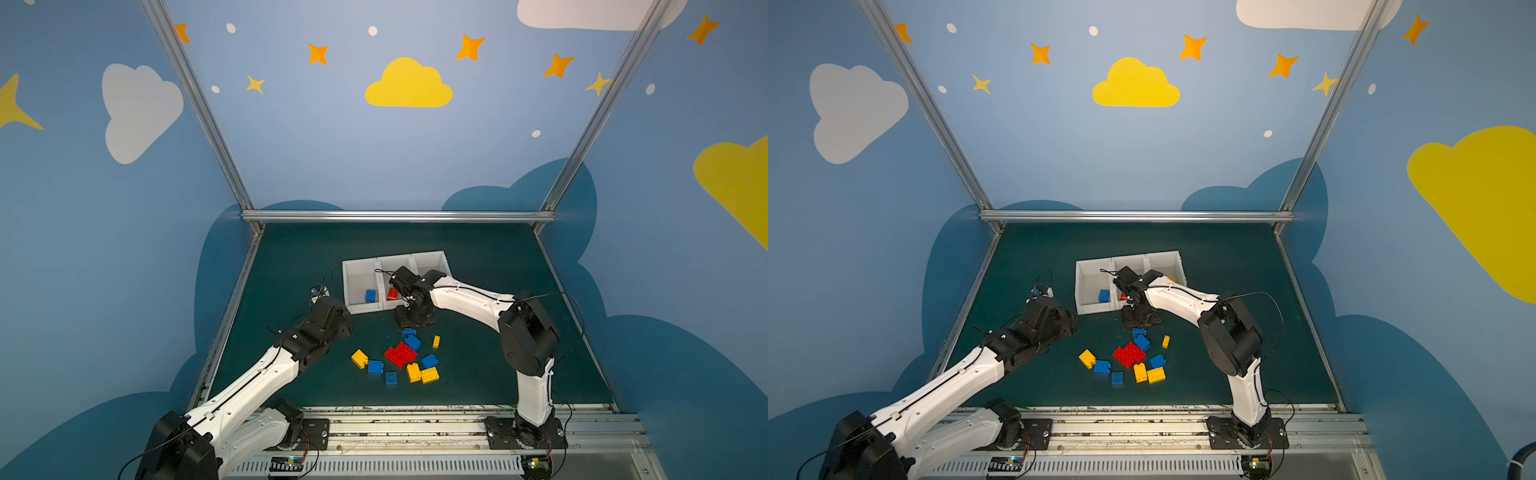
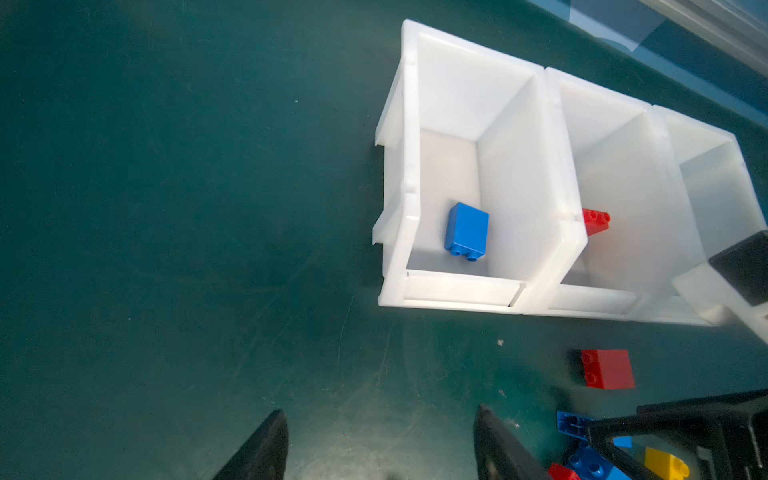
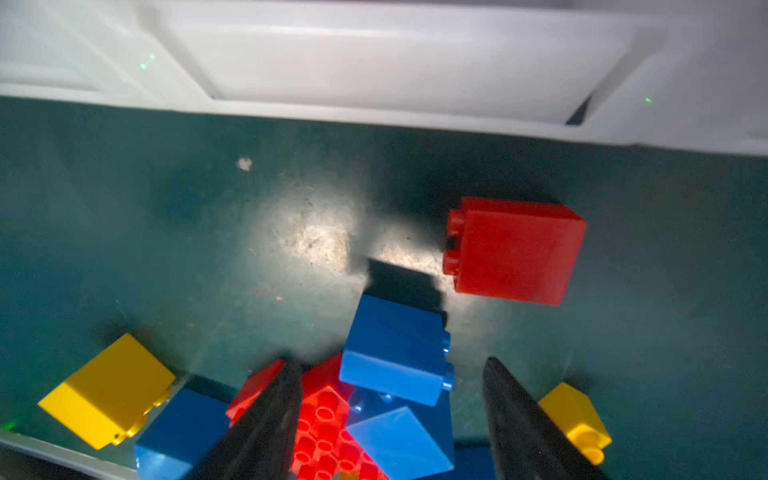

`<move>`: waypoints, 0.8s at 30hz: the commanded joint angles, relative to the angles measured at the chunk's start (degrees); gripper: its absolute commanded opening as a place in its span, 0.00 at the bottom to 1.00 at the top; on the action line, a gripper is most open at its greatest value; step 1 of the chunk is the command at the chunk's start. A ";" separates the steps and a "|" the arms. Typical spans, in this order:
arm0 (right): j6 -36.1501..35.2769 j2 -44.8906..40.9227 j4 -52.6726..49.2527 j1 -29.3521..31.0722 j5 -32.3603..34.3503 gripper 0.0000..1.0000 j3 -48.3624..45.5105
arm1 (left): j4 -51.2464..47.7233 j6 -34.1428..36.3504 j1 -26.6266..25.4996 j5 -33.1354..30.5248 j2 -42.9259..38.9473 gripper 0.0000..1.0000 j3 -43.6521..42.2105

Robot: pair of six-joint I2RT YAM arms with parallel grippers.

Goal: Sort the legos into containers by color
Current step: 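Lower the right gripper onto a blue brick in the pile while the left withdraws, then carry the blue brick with the right gripper into the nearest compartment and release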

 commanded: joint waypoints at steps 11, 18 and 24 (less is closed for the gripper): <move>0.65 3.51 -2.91 0.46 -0.90 0.56 2.15 | 1.05 -2.89 0.22 0.59 -2.47 0.71 -2.62; -0.54 3.52 -4.21 0.98 -1.34 0.43 4.79 | 1.39 -2.93 0.29 0.24 -3.29 0.71 -3.59; -5.66 2.78 -9.53 1.87 -0.24 0.40 14.65 | 0.11 -2.86 0.36 -0.94 -4.76 0.71 -3.83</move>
